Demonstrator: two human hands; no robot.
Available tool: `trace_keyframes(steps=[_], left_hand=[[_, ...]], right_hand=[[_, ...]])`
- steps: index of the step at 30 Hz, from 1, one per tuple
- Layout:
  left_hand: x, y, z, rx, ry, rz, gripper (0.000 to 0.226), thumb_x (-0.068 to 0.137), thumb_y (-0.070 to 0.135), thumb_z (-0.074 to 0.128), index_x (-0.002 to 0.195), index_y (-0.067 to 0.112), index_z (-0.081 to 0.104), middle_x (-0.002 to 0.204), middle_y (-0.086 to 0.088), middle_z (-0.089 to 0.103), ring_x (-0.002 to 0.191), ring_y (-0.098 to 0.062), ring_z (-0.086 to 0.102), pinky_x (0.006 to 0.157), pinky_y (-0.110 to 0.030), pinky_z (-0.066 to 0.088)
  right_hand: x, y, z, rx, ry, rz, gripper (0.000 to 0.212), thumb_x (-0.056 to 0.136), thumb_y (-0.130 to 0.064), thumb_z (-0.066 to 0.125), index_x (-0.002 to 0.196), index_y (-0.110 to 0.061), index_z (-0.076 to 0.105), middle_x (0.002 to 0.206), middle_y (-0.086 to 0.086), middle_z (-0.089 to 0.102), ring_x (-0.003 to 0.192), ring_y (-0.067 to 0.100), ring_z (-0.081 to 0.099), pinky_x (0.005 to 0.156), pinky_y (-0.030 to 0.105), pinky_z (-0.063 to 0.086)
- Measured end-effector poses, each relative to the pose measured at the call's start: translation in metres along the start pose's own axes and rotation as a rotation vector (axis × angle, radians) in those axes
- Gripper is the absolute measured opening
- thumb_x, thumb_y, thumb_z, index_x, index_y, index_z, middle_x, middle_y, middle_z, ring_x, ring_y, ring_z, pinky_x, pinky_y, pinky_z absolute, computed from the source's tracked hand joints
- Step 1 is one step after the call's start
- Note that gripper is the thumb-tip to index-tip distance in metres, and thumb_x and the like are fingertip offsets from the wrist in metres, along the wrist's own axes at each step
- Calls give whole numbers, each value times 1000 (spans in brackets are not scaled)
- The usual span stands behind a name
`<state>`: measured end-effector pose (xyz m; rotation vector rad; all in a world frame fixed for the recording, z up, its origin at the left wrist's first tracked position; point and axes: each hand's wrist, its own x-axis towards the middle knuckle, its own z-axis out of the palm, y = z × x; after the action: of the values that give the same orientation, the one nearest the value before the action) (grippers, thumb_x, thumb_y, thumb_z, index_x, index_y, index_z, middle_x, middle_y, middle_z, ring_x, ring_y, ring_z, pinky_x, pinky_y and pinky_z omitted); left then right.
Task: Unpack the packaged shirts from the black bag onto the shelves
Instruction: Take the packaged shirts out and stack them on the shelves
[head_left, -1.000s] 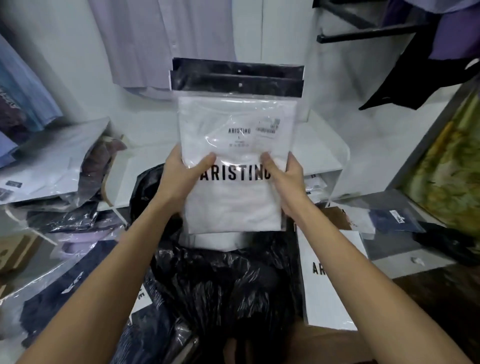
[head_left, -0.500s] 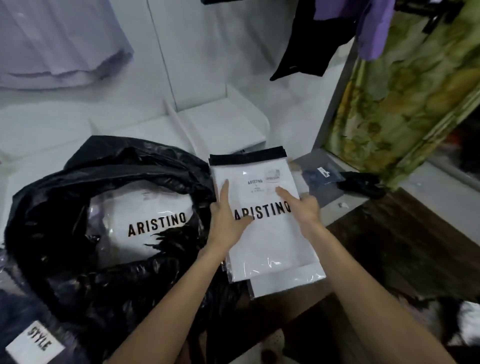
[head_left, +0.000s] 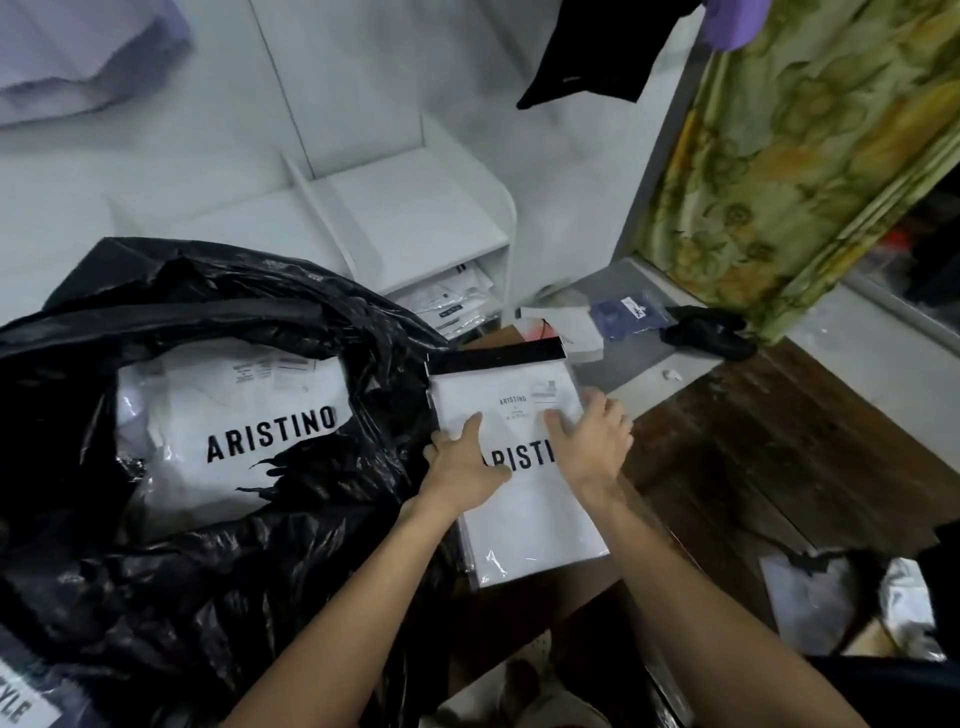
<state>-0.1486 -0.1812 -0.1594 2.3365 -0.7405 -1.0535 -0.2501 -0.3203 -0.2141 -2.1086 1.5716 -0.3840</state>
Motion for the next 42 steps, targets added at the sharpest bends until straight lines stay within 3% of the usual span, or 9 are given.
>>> trace_keyframes(steps=[6,9,11,16,20,25,32,36,42], left_hand=[[-43,-7,-105,-276,292,193,22,88,32,72,110,34,69,108,12,73,98,1,65,85,-19,47],[-63,-43,-162,-350,473,176,10,91,23,70,98,28,72,93,7,75,73,-3,65,65,-21,50],[-60,-78,-193,-294,565,67,18,93,19,65,109,26,71,108,1,74,70,-5,62,59,-21,48],[-42,-161,-238,-211,491,-317,111,69,48,73,160,18,18,150,-15,44,133,-32,50,108,-40,45],[-28,-190,-241,-559,478,-295,128,65,34,91,160,9,8,132,-6,57,117,-29,63,97,-42,55],[-26,-203,-243,-767,424,-187,52,78,16,86,123,11,60,111,-14,73,95,-27,73,79,-32,61],[-45,-213,-245,-768,424,-167,97,57,27,92,144,10,50,130,-5,68,109,-21,70,84,-24,59],[-79,-193,-250,-756,382,-45,62,64,9,92,121,11,68,110,-3,78,105,-23,74,98,-44,57],[-156,-153,-252,-736,492,281,39,74,-4,83,112,4,75,109,-9,78,104,-25,74,91,-35,59]], right_hand=[[-40,-119,-10,469,-52,-708,19,98,-25,63,114,-14,66,109,-1,60,99,15,61,86,35,54],[-71,-184,-11,531,-200,-949,13,96,-16,65,107,-15,71,102,-3,67,92,10,63,82,23,52],[-86,-217,2,519,-452,-922,18,97,-20,65,114,-15,71,109,-2,69,97,9,65,88,23,52],[-86,-260,76,153,-743,-414,81,92,-56,58,154,-10,33,154,17,39,142,36,38,116,42,36],[-78,-258,102,362,-866,-51,96,87,-53,74,154,-2,28,153,12,47,136,28,50,103,30,44],[-73,-250,109,496,-850,22,89,86,-61,70,152,-14,35,143,1,53,130,23,53,106,31,41],[-82,-248,90,652,-1040,-73,33,80,-17,84,111,-16,71,104,6,79,94,23,76,84,37,62],[-90,-248,64,792,-1135,-109,48,77,-14,88,121,-13,69,112,8,78,102,24,76,89,41,61],[-103,-250,1,1010,-1115,-385,35,73,-8,81,107,-14,75,106,3,79,101,18,75,83,27,60]])
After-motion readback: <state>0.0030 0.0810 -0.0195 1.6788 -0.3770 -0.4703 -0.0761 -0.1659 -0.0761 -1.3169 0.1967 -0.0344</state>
